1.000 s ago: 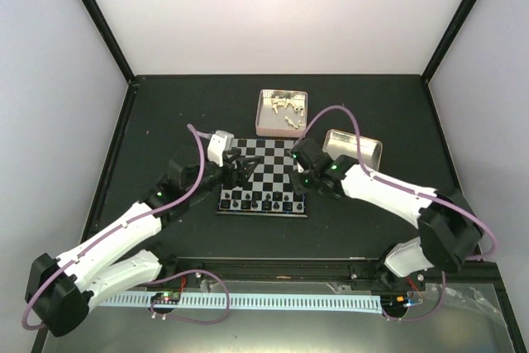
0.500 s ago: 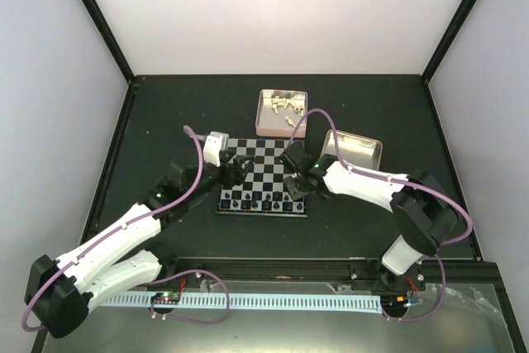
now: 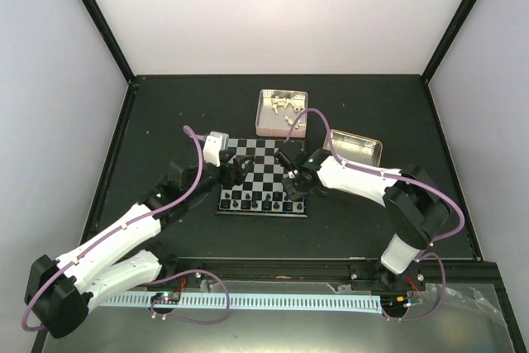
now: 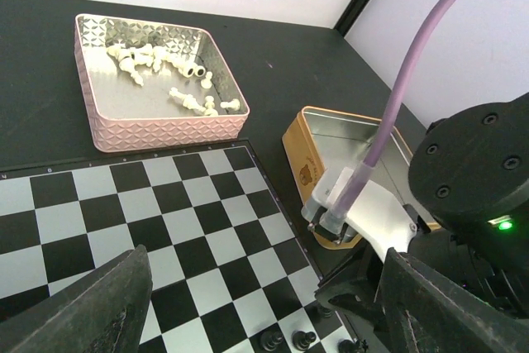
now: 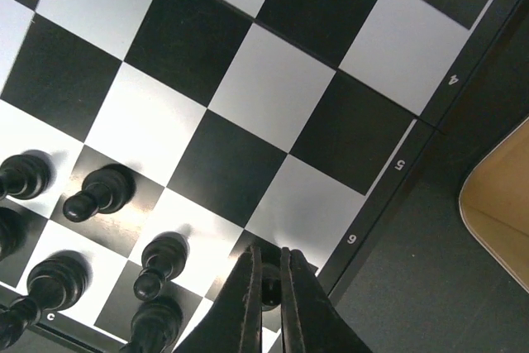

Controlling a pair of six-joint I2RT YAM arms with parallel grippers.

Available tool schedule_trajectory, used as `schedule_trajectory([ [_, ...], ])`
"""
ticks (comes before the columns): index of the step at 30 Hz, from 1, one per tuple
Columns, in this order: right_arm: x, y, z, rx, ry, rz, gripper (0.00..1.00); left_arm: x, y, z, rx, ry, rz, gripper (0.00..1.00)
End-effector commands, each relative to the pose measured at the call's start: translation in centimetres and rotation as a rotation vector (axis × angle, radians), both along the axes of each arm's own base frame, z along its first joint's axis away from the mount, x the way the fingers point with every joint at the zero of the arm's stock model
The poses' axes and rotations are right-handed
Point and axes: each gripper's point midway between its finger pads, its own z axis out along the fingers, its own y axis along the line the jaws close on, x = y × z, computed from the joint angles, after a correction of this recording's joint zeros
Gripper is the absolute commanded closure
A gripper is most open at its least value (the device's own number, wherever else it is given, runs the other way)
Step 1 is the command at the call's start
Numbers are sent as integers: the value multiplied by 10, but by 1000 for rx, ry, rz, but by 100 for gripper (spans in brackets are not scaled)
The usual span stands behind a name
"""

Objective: Set up the chess pieces on the board
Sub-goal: Place the chess piece on the chessboard.

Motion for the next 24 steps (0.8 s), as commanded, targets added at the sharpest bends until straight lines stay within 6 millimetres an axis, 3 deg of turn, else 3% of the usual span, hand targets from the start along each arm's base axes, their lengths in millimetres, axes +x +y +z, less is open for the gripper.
schedule_trajectory([
  [1, -4, 4, -2, -19, 37, 18, 95, 2, 5, 4, -3, -6, 22, 23],
  [12, -5, 0, -6, -74, 83, 7, 91, 3, 5, 6, 1, -18, 24, 22],
  [24, -3, 3, 3, -52, 61, 0, 73, 6, 6, 5, 3, -17, 28, 22],
])
